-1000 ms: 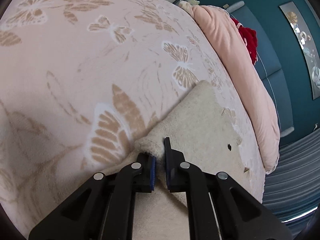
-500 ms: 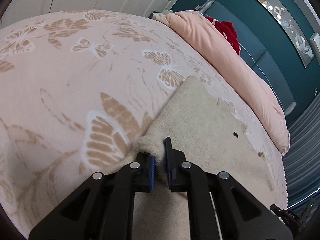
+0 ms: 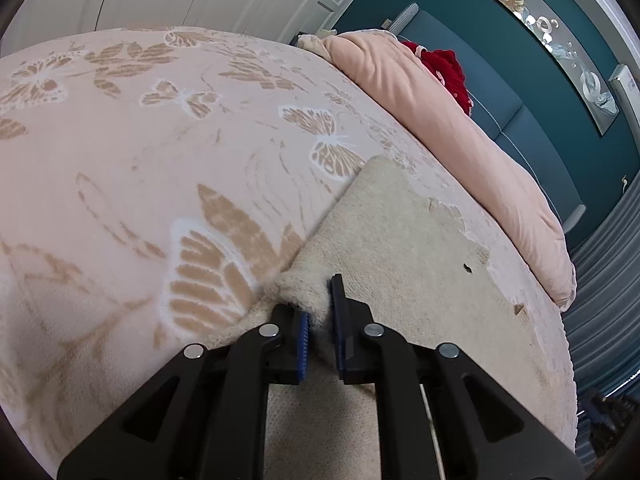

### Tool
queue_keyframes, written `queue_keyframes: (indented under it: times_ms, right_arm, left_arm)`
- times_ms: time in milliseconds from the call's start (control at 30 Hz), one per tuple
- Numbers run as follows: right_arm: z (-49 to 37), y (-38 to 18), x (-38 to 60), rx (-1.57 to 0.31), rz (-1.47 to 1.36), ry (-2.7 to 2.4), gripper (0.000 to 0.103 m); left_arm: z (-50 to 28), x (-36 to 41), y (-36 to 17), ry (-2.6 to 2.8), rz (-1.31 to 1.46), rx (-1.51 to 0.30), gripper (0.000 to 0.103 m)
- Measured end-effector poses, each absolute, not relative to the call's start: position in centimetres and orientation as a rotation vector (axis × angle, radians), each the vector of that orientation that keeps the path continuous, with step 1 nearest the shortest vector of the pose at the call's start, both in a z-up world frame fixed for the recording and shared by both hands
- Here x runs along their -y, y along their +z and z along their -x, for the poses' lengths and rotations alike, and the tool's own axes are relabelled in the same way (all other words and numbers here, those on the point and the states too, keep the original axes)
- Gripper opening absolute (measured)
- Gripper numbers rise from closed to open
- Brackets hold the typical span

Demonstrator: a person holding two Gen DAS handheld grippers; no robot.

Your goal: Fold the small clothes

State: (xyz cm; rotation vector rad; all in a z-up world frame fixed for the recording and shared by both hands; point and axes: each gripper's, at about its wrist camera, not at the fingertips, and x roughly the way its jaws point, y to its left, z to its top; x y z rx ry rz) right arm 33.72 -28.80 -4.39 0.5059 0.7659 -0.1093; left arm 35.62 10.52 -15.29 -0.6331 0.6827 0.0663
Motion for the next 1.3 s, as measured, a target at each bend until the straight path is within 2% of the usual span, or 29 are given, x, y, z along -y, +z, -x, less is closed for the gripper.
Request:
queue_keyframes:
  times_ms: [33, 133, 233, 333, 367, 433, 500, 567, 633, 667, 767, 833, 867, 933, 1000, 1033, 1100, 1133, 1167, 1200, 1300]
  right_arm:
    - [-35.2, -4.3, 26.4, -0.795, -0.48, -0.027, 0.018]
    - [-39.9, -6.2, 18.9, -0.908, -0.352, 0.154, 0.017]
    - [-44.4, -11.4, 13.4, -1.07, -0.229, 0.163, 0.017]
    - [-45.5, -11.3, 11.5, -0.996, -0.12, 0.092, 0.013]
    - [-45.6, -10.3, 11.4, -0.985, -0.143, 0.084, 0.016]
    - [-45.0, -8.2, 11.2, -0.916, -0.209, 0.151, 0.016]
    - [-45.3, -8.7, 10.9, -0.924, -0.154, 0.132, 0.014]
    - [-46.3, -11.5, 12.0, -1.026, -0.164, 0.115, 0.009]
    - [-45.3, -10.4, 14.4, -0.994, -0.29, 0.128, 0.007]
    - [-44.3, -9.4, 15.6, -0.975, -0.319, 0.102, 0.011]
    - [-39.6, -7.3, 20.0, -0.875, -0.348, 0.051, 0.01]
    - [-37.3, -8.9, 23.6, -0.915, -0.307, -0.071, 0.012]
    - [-36.8, -10.6, 25.3, -0.975, -0.289, -0.128, 0.003]
    - [-34.6, -10.8, 27.9, -0.944, -0.36, -0.059, 0.001]
    - [-32.6, -8.5, 28.9, -0.948, -0.346, -0.139, 0.01]
    - [-31.0, -7.1, 29.5, -0.912, -0.375, -0.134, 0.017]
    - [-27.2, -5.0, 30.9, -0.87, -0.415, -0.124, 0.026]
    - [-24.9, -4.6, 31.6, -0.871, -0.412, -0.145, 0.039]
    - [-22.6, -4.4, 32.3, -0.876, -0.409, -0.169, 0.048]
    - [-20.0, -4.5, 33.0, -0.888, -0.41, -0.192, 0.049]
    - [-11.9, -6.0, 34.7, -0.946, -0.433, -0.252, 0.056]
  left_arm:
    - [-35.6, -10.5, -15.3, 0.066, 0.633, -0.682, 0.01]
    - [-35.6, -10.5, -15.3, 0.065, 0.635, -0.681, 0.01]
    - [-35.6, -10.5, -15.4, 0.064, 0.635, -0.679, 0.01]
    - [-35.6, -10.5, -15.4, 0.062, 0.634, -0.676, 0.01]
    - [-35.6, -10.4, -15.4, 0.064, 0.63, -0.675, 0.01]
    - [-35.6, -10.2, -15.4, 0.067, 0.622, -0.671, 0.01]
    - [-35.6, -10.2, -15.5, 0.069, 0.617, -0.669, 0.01]
    - [-35.6, -10.1, -15.5, 0.068, 0.619, -0.67, 0.01]
    - [-35.6, -10.1, -15.5, 0.07, 0.617, -0.67, 0.01]
    - [-35.6, -10.1, -15.5, 0.07, 0.618, -0.669, 0.01]
    - [-35.7, -9.9, -15.6, 0.074, 0.612, -0.671, 0.01]
    - [-35.7, -9.8, -15.6, 0.078, 0.604, -0.674, 0.01]
    - [-35.7, -9.8, -15.6, 0.08, 0.601, -0.676, 0.011]
    - [-35.9, -9.7, -15.3, 0.088, 0.586, -0.687, 0.011]
    - [-36.2, -9.5, -14.7, 0.089, 0.56, -0.718, 0.011]
    - [-36.2, -9.4, -14.3, 0.081, 0.536, -0.747, 0.014]
    - [-35.5, -9.1, -12.9, 0.039, 0.461, -0.819, 0.027]
    - [-34.6, -9.1, -12.1, 0.016, 0.431, -0.845, 0.05]
    - [-33.2, -9.3, -11.4, 0.007, 0.403, -0.876, 0.083]
    - [-31.4, -9.8, -10.8, 0.018, 0.383, -0.896, 0.092]
    - [-25.1, -12.4, -9.3, -0.001, 0.372, -0.91, 0.093]
